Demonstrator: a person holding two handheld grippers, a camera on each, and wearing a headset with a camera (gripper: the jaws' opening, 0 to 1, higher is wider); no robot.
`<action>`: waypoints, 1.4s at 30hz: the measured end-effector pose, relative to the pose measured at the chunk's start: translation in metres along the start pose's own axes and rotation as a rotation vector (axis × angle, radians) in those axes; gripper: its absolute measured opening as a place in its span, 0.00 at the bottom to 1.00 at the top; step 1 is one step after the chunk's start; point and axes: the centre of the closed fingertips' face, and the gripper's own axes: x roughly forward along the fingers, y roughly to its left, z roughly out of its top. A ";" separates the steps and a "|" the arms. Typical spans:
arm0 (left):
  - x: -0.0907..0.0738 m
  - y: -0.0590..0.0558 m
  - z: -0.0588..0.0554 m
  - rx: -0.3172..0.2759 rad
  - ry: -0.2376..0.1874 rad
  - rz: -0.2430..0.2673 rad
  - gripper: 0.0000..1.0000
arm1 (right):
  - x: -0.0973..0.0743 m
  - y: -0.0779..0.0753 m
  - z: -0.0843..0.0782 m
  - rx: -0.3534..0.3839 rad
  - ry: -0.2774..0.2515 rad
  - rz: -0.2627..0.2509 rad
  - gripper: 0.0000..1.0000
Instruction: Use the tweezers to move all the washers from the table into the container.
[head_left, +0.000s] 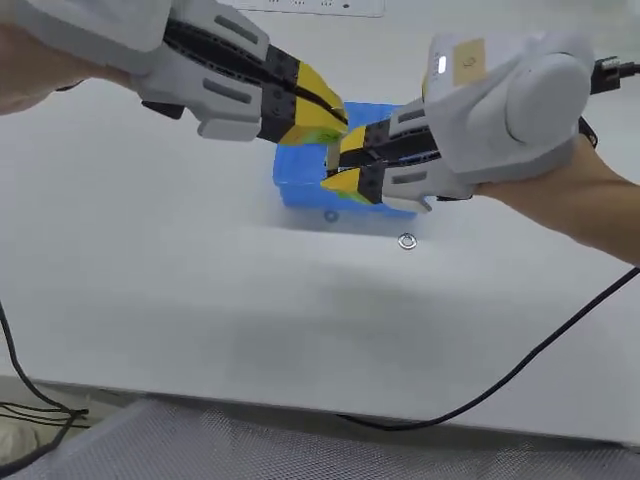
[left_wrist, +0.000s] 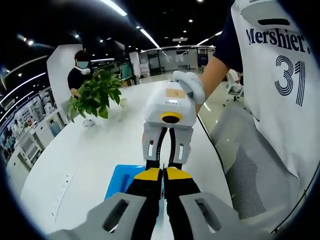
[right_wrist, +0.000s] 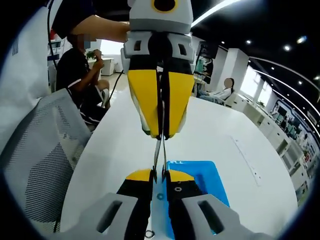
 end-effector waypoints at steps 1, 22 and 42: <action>0.000 -0.001 -0.001 -0.002 -0.001 0.002 0.05 | 0.001 0.001 0.000 0.002 0.000 0.002 0.11; 0.014 -0.003 -0.031 -0.082 -0.021 0.006 0.05 | 0.015 0.011 -0.021 0.037 0.023 0.028 0.12; 0.026 0.009 -0.064 -0.096 0.016 0.028 0.05 | 0.033 0.004 -0.052 0.021 0.072 0.043 0.11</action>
